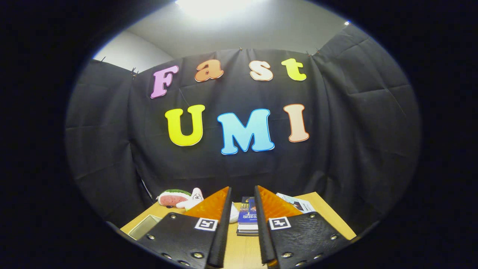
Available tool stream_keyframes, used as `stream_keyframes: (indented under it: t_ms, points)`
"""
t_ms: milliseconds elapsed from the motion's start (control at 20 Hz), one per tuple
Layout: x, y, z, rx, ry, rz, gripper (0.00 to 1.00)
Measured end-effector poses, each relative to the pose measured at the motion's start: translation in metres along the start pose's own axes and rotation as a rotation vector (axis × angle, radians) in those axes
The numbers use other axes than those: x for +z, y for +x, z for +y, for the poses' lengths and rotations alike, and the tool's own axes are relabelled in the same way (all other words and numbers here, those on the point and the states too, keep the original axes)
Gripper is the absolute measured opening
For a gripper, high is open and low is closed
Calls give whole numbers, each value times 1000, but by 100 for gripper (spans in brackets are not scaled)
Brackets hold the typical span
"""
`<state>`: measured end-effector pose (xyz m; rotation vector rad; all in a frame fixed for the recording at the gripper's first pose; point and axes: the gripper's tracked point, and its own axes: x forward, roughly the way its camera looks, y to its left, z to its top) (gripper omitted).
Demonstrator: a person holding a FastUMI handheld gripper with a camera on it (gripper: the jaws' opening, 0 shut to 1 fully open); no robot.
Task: Open the storage box then place both shoes into the box .Put the left shoe in first, then the right shoe, with the right side of both shoes facing outward in a uniform manner.
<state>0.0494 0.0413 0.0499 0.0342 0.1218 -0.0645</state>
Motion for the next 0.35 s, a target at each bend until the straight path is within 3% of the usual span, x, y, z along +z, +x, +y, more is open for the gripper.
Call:
stream_keyframes:
  t_ms: [50, 200, 350]
  points:
    - [-1, 2, -6, -11, -4, 1, 42]
    - [-1, 8, -14, -7, -27, -8, 56]
    - [0, 14, -9, 52, 3, -22, 98]
